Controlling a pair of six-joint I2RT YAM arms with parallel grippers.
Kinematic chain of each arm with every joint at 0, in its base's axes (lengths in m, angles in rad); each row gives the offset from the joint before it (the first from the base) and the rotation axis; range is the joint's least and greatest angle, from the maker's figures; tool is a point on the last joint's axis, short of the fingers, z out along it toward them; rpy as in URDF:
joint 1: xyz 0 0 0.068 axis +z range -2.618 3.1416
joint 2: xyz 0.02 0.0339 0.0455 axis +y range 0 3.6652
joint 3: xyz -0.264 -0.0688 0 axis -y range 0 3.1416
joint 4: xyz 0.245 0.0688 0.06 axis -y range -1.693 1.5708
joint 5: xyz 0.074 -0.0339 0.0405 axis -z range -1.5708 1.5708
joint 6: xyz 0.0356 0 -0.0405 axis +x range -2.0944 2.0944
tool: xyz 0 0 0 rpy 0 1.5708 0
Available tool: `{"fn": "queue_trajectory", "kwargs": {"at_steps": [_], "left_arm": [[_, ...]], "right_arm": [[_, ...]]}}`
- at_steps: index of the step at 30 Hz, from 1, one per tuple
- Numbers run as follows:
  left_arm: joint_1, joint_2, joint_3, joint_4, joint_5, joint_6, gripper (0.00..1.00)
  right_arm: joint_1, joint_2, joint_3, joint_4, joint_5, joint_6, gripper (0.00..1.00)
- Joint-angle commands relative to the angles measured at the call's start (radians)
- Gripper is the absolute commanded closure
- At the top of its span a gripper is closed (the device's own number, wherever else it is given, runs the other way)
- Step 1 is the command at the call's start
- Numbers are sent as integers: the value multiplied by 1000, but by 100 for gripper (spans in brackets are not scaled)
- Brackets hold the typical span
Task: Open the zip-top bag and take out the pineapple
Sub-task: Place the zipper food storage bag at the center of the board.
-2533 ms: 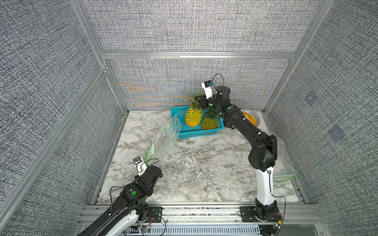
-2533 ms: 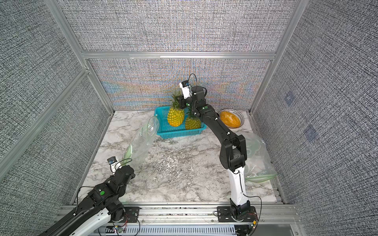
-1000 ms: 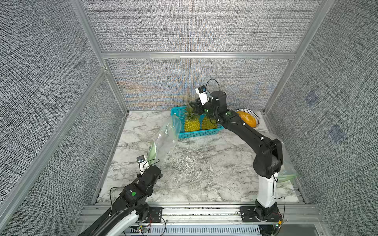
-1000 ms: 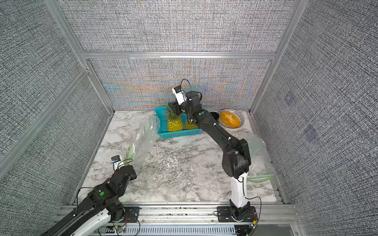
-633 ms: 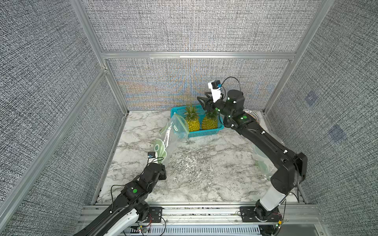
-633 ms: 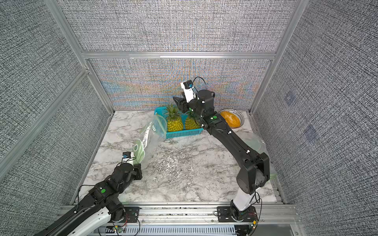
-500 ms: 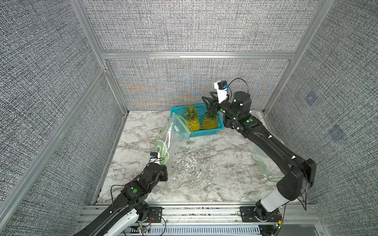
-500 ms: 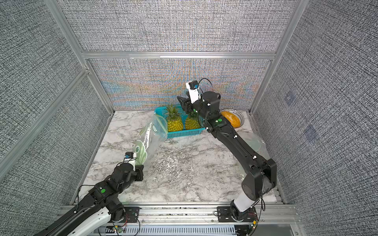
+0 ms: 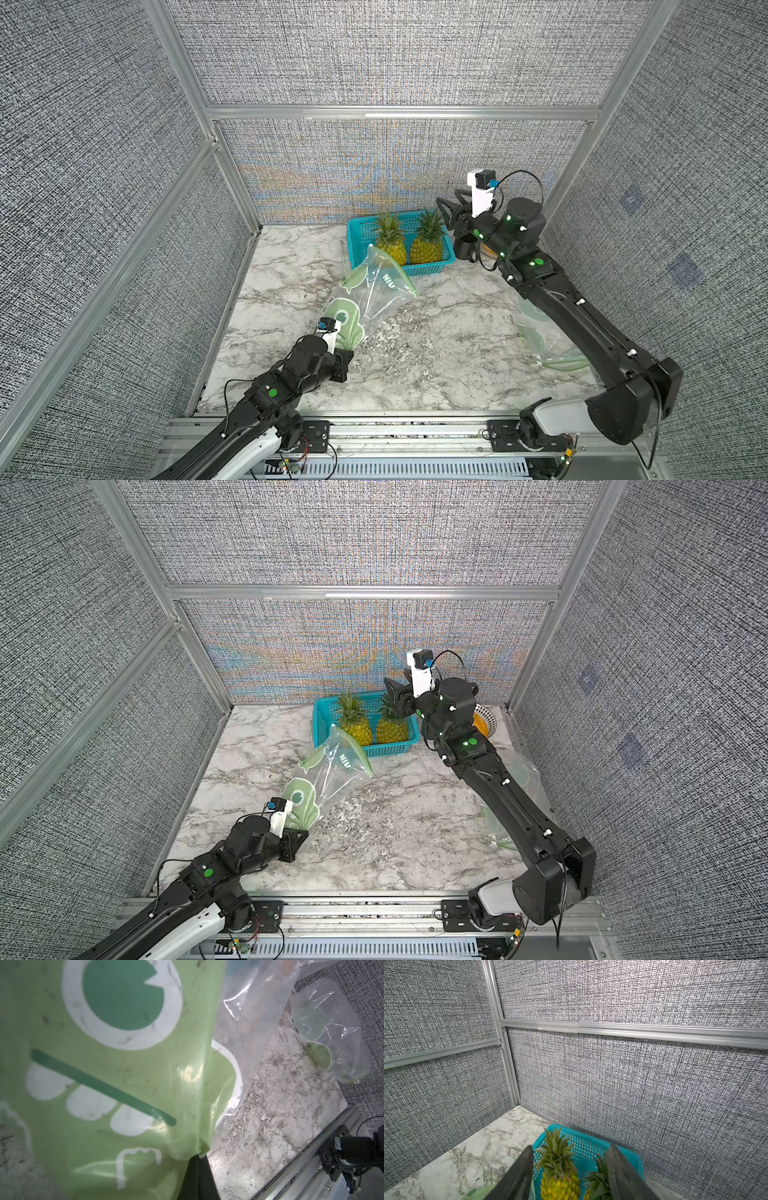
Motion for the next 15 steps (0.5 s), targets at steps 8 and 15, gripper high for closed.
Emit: {"fn": "queue_trajectory", "kwargs": {"at_steps": [8, 15], "left_arm": [[-28, 173, 37, 162, 213, 80, 100], [-83, 376, 128, 212, 256, 155, 100]], "right_arm": [[-45, -74, -71, 30, 25, 21, 42], [-78, -118, -118, 23, 25, 25, 42]]}}
